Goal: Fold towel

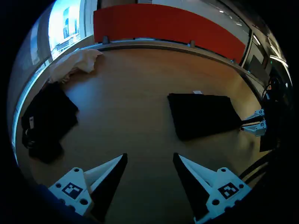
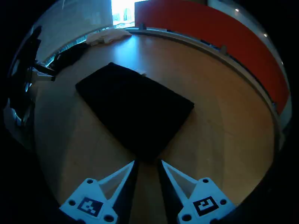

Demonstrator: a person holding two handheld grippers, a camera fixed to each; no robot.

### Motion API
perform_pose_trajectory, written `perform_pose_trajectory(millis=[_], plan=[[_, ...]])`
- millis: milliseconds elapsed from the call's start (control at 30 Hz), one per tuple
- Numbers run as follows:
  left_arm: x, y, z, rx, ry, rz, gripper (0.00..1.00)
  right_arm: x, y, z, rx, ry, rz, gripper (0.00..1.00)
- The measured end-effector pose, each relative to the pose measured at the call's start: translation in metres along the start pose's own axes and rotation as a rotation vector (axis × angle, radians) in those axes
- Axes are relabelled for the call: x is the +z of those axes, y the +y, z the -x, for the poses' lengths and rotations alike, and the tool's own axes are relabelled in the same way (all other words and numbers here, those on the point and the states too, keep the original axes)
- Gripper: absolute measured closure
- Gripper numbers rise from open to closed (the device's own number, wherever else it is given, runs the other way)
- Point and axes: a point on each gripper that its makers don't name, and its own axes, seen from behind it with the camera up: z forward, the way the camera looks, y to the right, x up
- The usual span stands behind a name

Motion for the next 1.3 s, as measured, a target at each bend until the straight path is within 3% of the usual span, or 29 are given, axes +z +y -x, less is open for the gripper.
perform_pose_trajectory(millis=[200,400,500,900,1300], plan=[[0.001,0.0,0.002,0.003,-0.005,0.001,0.1,0.001,0.001,-0.002,-0.002,0.008,-0.002,0.65],[0.001,0.0,0.001,0.01,-0.006,0.002,0.1,0.001,0.001,-0.001,-0.012,0.0,-0.004,0.88],[0.001,-0.001,0.001,0.011,-0.005,0.003,0.1,0.001,0.0,-0.003,-0.012,0.005,-0.006,0.94],[0.0,-0.002,0.0,0.014,-0.005,0.003,0.1,-0.01,0.001,-0.019,-0.021,0.03,0.006,0.96],[-0.005,-0.009,-0.001,-0.001,0.008,-0.009,0.1,-0.026,-0.008,-0.09,-0.108,0.112,0.012,0.96]])
